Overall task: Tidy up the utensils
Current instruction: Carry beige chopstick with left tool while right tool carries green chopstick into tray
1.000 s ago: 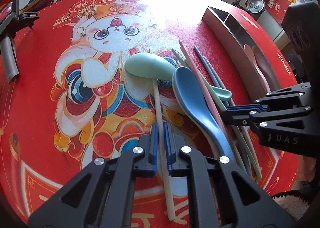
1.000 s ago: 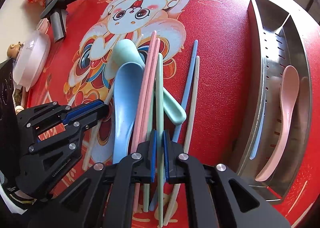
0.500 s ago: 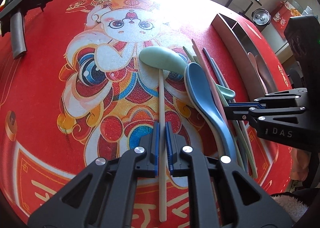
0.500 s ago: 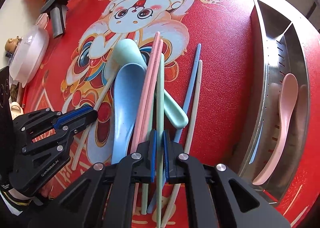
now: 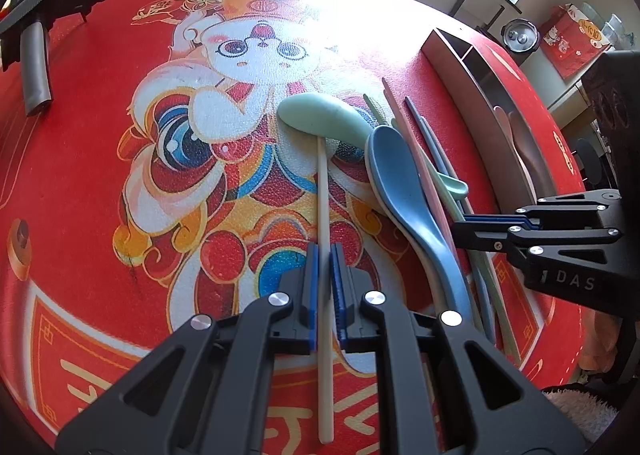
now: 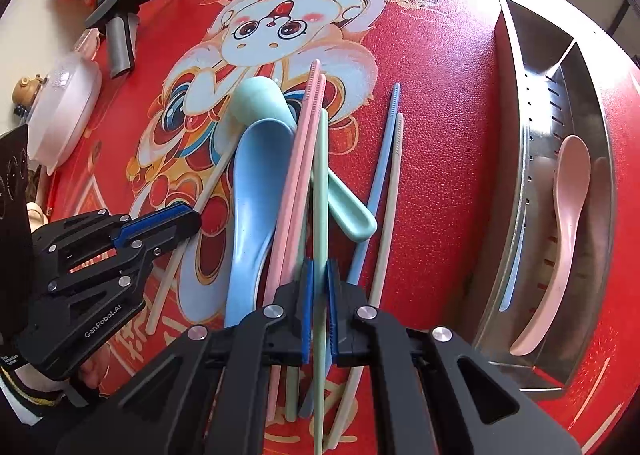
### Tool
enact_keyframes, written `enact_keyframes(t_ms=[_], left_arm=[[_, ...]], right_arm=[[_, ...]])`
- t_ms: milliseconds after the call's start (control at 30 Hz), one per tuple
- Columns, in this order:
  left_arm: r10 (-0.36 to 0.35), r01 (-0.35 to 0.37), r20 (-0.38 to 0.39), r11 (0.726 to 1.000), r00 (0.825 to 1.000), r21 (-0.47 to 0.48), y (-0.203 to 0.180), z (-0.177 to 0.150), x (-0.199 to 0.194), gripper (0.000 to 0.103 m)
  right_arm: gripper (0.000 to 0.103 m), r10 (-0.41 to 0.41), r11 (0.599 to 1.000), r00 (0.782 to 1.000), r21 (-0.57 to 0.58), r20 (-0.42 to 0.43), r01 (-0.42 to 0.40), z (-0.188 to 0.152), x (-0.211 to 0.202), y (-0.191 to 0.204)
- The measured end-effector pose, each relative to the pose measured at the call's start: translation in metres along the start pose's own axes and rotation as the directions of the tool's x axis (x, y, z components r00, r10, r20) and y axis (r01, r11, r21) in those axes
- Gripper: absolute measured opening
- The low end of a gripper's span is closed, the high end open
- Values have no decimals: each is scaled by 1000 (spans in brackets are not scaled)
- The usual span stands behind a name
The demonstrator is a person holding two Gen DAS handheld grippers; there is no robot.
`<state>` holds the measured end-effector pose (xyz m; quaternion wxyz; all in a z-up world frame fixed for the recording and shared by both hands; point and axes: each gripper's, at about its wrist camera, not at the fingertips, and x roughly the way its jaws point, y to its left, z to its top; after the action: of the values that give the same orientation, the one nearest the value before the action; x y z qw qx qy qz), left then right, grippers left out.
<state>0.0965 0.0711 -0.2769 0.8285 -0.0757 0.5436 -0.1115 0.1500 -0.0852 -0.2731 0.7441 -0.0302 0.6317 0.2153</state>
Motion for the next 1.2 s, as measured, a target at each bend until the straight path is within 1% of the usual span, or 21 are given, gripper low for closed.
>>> enact_keyframes(t_ms=[200,367,500,700,800,967,1200], left_arm=[[-5,5,-7,1000,1000,-13,0,1,-1,11],[-46,43,-37,995,998,-88,13,-5,-6,11],[-28,21,-52,991,998,-132,26,-13,-14,11],[12,-20,-40,974,999,-226,52,-23,-27,10],[2,-7,-20,964,1000,-265,63,-25,-32,10],[4,1,18,962,1000,-273,67,-22,-46,10],[-18,33,63,969,998,-244,55,-6,-67,10]], right_arm=[[7,41,998,999,44,26,-42,-10,-13,-5],[7,52,994,998,93,40,-55,-18,-19,-15],[7,56,991,997,120,51,-62,-19,-21,-21],[7,60,991,996,112,59,-67,-19,-22,-18],[7,63,991,996,112,67,-70,-19,-24,-18],[7,71,989,994,123,84,-81,-18,-29,-22],[7,86,985,989,139,120,-103,-16,-37,-27]])
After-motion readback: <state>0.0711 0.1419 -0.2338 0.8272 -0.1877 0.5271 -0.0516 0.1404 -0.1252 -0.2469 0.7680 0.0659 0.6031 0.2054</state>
